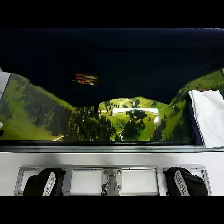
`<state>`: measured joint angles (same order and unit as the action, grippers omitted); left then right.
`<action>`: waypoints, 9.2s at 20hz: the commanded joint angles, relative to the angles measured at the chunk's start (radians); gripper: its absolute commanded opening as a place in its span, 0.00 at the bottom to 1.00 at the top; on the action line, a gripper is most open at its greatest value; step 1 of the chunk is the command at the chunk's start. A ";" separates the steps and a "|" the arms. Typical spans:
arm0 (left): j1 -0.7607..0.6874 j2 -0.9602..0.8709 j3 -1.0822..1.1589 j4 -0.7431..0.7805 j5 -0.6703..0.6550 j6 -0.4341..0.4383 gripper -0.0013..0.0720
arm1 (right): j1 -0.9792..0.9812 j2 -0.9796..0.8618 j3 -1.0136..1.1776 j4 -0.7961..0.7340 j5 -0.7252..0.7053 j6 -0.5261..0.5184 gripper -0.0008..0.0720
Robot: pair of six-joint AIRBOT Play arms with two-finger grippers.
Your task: Fold the clothes and pants, and hang the long-sleeved shirts on hangers.
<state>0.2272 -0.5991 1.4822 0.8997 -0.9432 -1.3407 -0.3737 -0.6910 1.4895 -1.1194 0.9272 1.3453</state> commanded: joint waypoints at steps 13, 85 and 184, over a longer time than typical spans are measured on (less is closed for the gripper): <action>0.001 -0.163 0.056 -0.003 -0.299 -0.133 0.03 | 0.002 -0.066 0.064 -0.013 0.303 0.046 0.03; -0.198 -0.358 -0.864 0.362 -0.230 -0.259 0.70 | -0.079 -0.280 -1.121 -0.001 -0.070 0.322 0.03; -0.685 -1.176 -0.014 0.091 0.015 -0.265 0.03 | -0.068 -1.012 -0.172 0.097 0.423 -0.123 0.03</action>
<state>-0.4179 -1.6890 1.3792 0.9901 -0.9127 -1.5990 -0.4446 -1.7683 1.2812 -0.8875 1.2907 1.1313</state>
